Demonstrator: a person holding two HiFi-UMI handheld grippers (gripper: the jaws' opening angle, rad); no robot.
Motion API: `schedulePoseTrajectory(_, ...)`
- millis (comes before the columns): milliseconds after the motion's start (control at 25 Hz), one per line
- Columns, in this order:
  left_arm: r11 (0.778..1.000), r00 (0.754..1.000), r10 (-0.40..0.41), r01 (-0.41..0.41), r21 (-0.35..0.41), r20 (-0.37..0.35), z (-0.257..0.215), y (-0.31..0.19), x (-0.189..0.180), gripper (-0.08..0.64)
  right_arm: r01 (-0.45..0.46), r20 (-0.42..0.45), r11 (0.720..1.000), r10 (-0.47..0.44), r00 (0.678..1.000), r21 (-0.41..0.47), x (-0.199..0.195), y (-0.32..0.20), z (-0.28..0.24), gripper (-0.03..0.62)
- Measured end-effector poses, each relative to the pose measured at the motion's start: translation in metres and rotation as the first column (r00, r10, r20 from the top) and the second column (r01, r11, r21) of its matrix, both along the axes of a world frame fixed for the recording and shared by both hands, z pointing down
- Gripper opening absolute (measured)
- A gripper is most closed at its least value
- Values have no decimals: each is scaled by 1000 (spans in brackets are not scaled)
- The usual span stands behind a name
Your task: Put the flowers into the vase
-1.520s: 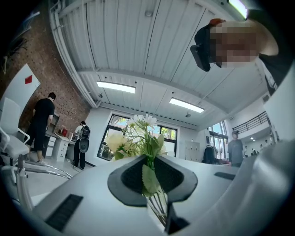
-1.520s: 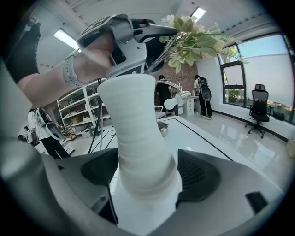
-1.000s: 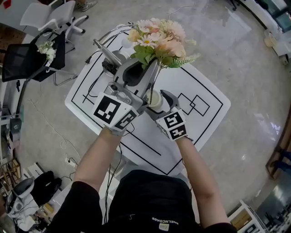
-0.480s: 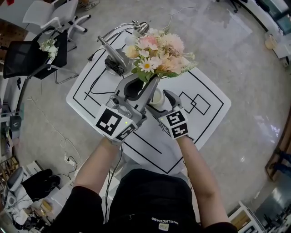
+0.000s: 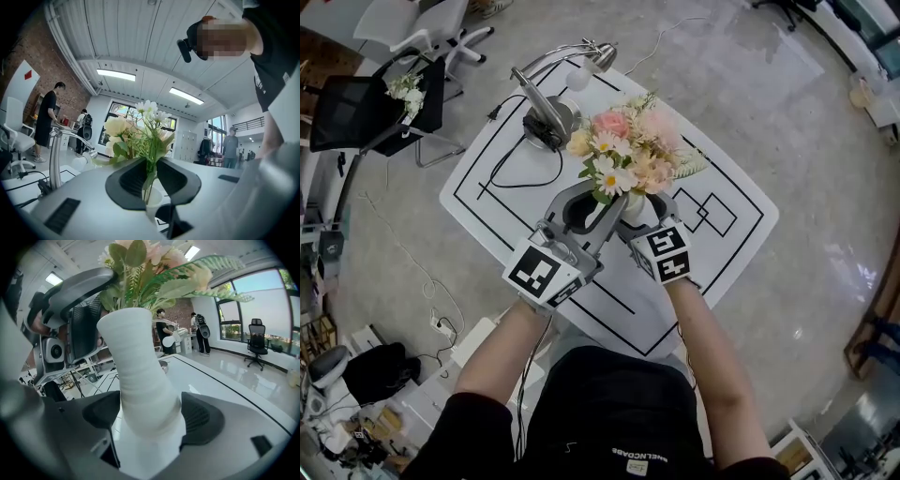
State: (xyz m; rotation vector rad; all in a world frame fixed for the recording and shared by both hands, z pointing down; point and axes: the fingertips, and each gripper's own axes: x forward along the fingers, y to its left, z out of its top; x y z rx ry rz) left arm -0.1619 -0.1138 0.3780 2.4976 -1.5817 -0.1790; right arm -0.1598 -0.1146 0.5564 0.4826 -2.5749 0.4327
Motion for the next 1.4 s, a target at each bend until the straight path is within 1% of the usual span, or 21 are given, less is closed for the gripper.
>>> schedulePoseTrajectory(160, 1000, 1000, 4, -4, -29, 10, 11, 10, 3, 62, 2, -1, 1000, -2, 1000, -6, -2, 2, 2, 408)
schedulePoseTrajectory(360, 998, 1000, 7, -6, -62, 21, 20, 22, 7, 131, 7, -5, 1000, -7, 1000, -5, -2, 5, 2, 408)
schedulePoseTrajectory(720, 995, 999, -16, 21, -95, 46, 32, 45, 5, 207, -18, -11, 1000, 18, 1000, 7, 3, 11, 2, 410)
schedulePoseTrajectory(960, 993, 998, -32, 39, -111, 58, 37, 58, -2, 219, -39, -13, 999, 39, 999, 11, 7, 16, 2, 410)
schedulePoseTrajectory(1160, 991, 998, -47, 52, -121, 48, 39, 67, -6, 221, -41, -16, 999, 42, 999, 33, 9, 21, -2, 410)
schedulePoseTrajectory(1400, 991, 999, -44, 47, -124, 25, 34, 73, -2, 221, -60, 12, 997, 59, 998, 51, 18, 26, -20, 410)
